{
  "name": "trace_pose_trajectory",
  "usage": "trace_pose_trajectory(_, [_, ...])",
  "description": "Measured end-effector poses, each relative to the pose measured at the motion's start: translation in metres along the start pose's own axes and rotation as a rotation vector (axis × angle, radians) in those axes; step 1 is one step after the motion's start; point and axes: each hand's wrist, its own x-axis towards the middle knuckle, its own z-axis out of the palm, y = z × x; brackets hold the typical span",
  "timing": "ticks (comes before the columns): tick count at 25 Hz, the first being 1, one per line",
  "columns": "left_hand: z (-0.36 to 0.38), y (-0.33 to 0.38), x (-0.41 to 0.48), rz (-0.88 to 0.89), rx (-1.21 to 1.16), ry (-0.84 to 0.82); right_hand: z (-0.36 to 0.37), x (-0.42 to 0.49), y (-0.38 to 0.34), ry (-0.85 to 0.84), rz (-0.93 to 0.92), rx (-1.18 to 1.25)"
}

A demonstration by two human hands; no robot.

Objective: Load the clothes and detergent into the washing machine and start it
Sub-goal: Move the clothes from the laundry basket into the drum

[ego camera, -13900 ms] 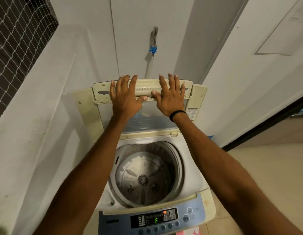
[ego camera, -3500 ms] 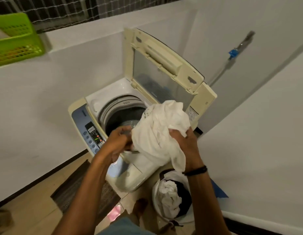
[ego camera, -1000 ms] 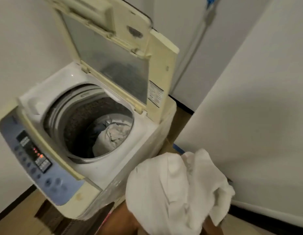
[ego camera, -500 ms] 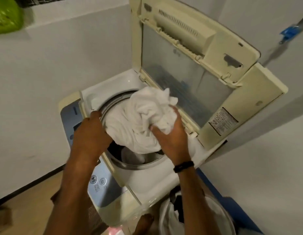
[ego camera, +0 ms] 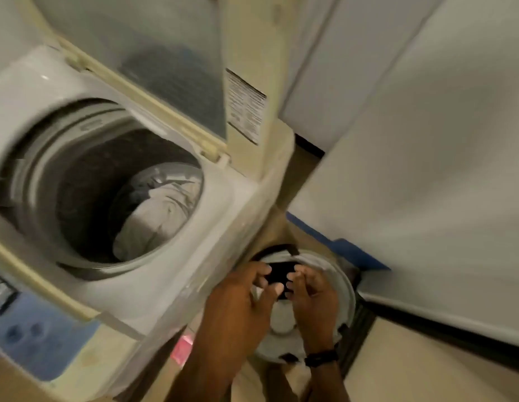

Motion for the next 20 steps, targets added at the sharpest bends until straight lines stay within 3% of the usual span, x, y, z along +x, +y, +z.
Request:
trace_pose_trajectory(4, [0.166, -0.084, 0.056, -0.156, 0.257, -0.42, -0.01, 0.048, 0.166, -0.166, 0.382, -0.29])
trace_pose_trajectory(7, [0.261, -0.17, 0.108, -0.307, 0.356, -0.562, 0.012, 0.09, 0.262, -0.298, 0.495, -0.408])
trace_pose_trajectory(11, [0.346, -0.265, 0.174, -0.52, 0.386, -0.526, 0.082, 0.157, 0.361, -0.463, 0.521, -0.397])
trace_pose_trajectory(15, [0.393, -0.312, 0.205, -0.621, 0.285, -0.39, 0.163, 0.19, 0.441, -0.751, 0.451, -0.709])
trace_pose_trajectory(18, [0.399, -0.334, 0.209, -0.663, 0.164, -0.289, 0.196, 0.184, 0.474, -0.764, 0.465, -0.788])
trace_pose_trajectory(20, [0.392, -0.343, 0.208, -0.683, 0.166, -0.26, 0.202, 0.178, 0.475, -0.7, 0.472, -0.685])
